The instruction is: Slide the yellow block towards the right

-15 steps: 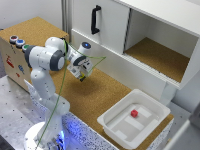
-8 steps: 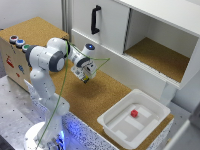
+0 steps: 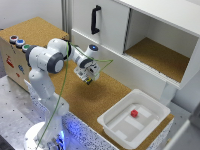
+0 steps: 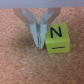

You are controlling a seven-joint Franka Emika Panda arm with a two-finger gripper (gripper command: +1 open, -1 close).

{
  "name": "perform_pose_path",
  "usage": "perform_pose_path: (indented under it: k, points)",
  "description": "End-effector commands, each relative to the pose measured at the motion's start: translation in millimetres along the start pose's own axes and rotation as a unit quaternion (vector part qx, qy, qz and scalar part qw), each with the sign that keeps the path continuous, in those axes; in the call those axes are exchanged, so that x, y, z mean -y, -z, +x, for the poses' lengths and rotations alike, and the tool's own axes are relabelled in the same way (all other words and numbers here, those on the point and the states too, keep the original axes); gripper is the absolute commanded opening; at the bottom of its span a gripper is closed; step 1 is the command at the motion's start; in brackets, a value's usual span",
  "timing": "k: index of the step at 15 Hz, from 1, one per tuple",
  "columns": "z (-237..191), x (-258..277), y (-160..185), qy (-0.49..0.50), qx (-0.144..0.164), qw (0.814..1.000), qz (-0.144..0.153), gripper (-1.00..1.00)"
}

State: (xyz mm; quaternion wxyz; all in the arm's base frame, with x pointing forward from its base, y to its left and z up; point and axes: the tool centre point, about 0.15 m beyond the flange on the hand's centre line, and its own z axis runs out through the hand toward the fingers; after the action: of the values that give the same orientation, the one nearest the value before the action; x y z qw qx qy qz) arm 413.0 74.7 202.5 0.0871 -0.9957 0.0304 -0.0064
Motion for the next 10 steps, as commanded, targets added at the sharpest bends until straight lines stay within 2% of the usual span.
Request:
perform_pose_path:
  k: [1, 10]
  points:
    - [-3, -37, 5, -0.002, 0.006, 1.000, -0.016, -1.00]
    - [-9, -58, 26, -0.023, -0.008, 1.000, -0.010, -1.00]
